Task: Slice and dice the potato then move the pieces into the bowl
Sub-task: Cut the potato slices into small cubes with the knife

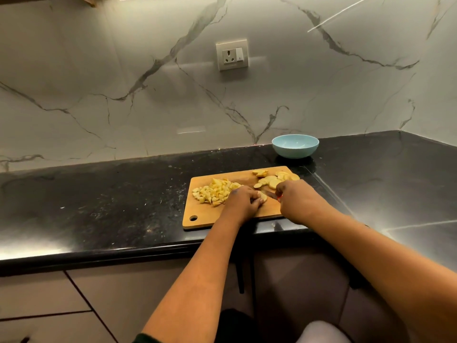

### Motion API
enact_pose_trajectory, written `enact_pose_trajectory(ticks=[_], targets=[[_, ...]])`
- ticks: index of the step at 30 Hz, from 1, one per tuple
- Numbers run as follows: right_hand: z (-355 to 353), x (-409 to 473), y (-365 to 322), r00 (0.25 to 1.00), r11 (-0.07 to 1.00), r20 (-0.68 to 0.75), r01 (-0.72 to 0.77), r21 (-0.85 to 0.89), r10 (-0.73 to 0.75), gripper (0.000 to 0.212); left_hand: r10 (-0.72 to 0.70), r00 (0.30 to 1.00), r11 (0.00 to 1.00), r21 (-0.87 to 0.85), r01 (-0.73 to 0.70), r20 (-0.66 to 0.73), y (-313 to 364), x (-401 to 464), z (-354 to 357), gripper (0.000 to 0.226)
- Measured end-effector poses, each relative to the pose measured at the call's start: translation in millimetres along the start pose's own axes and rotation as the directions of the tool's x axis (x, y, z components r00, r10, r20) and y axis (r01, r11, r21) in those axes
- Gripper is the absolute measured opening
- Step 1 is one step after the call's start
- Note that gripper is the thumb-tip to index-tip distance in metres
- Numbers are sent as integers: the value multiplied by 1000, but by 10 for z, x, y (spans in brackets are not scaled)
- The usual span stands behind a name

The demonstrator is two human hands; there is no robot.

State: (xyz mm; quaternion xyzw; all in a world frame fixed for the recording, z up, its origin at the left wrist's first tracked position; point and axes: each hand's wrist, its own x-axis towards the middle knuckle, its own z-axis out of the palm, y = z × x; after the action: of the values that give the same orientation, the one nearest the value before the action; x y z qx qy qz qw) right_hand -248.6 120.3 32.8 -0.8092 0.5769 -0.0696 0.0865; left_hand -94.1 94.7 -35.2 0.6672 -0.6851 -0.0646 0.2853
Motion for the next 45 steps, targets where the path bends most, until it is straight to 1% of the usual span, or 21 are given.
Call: enact_pose_trajectory(ticks=[2,5,9,11,13,16,18,21,23,25,28,31,34,37,39,42,45], targets=[[9,-34,-44,1000,1000,5,22,-19,-22,31,0,1000,1000,4,0,7,-2,6,10,25],[-190,-107,-85,998,991,65,35,-126,-27,39,-2,1000,1000,-15,2,-19,14,-5,19,24],[-432,-219,0,994,973,110,31,-228,-6,39,-20,999,997,-71,16,-48,-1,-39,10,26],[-448,-233,7,995,978,103,31,-206,-10,38,-22,997,997,-82,16,-71,-8,-69,20,28],[-409,-183,-12,998,989,54,33,-144,-25,37,-17,995,997,-74,10,-94,-4,-100,26,29],[-276,-126,-70,999,997,43,24,-70,-21,40,-14,996,998,-69,8,-89,-3,-111,31,29],[-189,-127,-103,998,995,61,23,-93,-18,40,-11,997,998,-67,6,-80,-2,-108,31,29],[-59,-142,-125,998,994,52,34,-107,-29,36,-5,997,999,-51,1,-73,-6,-91,39,28],[15,-149,-168,998,992,34,53,-115,-50,38,-7,998,999,-46,4,-67,-14,-74,44,27],[-19,-153,-240,996,987,67,60,-151,-50,41,-8,999,999,-48,5,-53,-18,-64,47,26],[-266,-189,-291,989,966,149,49,-255,-11,46,-16,998,997,-75,12,-57,-9,-69,35,25],[-440,-268,-190,983,942,179,27,-334,36,51,-31,997,994,-104,24,-71,-24,-70,24,27],[-485,-277,-77,990,958,139,24,-287,16,43,-8,994,994,-105,-3,-110,-38,-113,16,25],[-436,-194,-26,1000,994,-6,23,-110,-24,40,20,982,995,-90,-38,-186,-47,-162,26,19],[-340,-157,-44,999,998,-34,35,-44,-37,39,26,984,996,-81,-41,-177,-41,-175,31,18],[-169,-125,-83,999,995,8,53,-83,-53,37,22,985,997,-65,-34,-168,-26,-168,28,20],[-62,-134,-97,996,988,1,91,-126,-92,37,28,986,999,-31,-34,-166,-16,-160,42,21]])
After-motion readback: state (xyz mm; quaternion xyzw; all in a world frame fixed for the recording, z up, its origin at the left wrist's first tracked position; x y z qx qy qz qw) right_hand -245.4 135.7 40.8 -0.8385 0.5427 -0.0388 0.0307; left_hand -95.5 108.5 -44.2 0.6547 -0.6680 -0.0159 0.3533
